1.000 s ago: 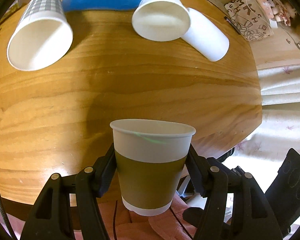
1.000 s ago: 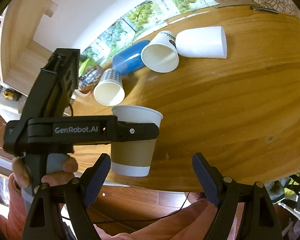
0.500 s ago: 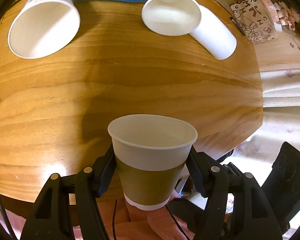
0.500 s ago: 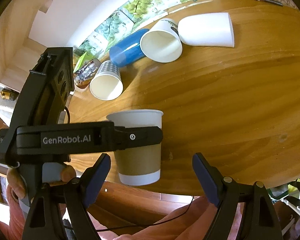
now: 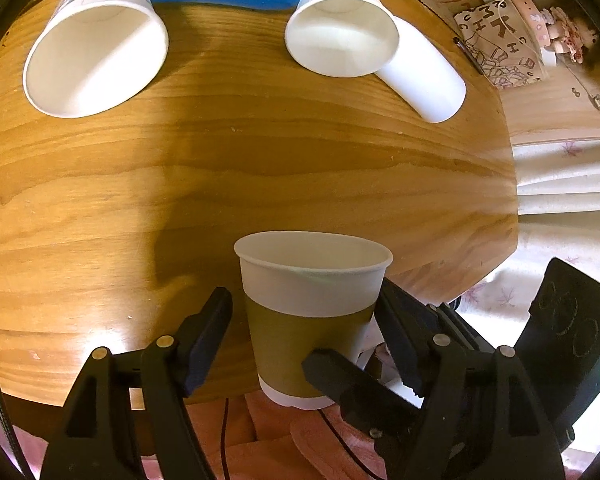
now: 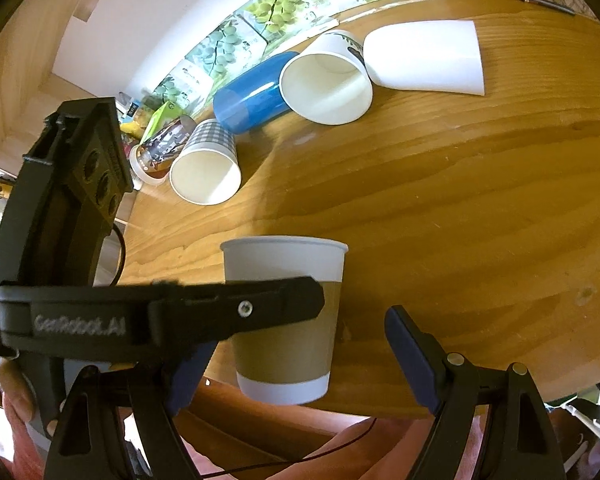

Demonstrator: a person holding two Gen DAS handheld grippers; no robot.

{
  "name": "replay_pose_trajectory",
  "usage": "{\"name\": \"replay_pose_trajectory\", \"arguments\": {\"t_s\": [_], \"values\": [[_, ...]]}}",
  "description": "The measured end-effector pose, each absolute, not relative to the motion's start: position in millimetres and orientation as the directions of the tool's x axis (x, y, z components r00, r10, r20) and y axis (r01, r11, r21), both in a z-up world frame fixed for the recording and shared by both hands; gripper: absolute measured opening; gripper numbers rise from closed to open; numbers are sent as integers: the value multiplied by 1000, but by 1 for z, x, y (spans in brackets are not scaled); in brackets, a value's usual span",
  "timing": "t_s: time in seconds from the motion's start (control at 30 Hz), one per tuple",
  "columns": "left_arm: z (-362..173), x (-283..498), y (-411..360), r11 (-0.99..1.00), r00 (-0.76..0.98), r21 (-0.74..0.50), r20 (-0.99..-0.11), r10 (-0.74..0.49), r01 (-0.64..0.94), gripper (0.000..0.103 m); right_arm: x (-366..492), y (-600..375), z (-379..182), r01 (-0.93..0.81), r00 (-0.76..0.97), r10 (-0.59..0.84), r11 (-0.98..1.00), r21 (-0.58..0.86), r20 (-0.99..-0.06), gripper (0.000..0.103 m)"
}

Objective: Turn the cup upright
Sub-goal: 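Bring the right tool toward the upright cup held by the left gripper, then close the right gripper on the cup sleeve while the left gripper opens and withdraws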

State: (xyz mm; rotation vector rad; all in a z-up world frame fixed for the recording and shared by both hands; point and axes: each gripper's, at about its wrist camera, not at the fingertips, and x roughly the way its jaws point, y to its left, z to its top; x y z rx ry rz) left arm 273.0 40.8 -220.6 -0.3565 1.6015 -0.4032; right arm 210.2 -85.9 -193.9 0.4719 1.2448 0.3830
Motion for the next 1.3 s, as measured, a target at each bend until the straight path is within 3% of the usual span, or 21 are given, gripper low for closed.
{"name": "replay_pose_trajectory", "arguments": {"t_s": [0.47,1.2,1.3], "values": [[-205,272,70,874,-14,-485,-875,-485,14,77,221,-65,-199,-67,280,510,856,513,-813,85],[-189,254,140,863,105,-494,-869,-484,-110,77,238,-35,-199,-132,258,469,883,450,-845,85],[-188,248,142,858,116,-499,-865,-487,-120,77,238,-31,-198,-147,249,464,886,440,-850,79]]}}
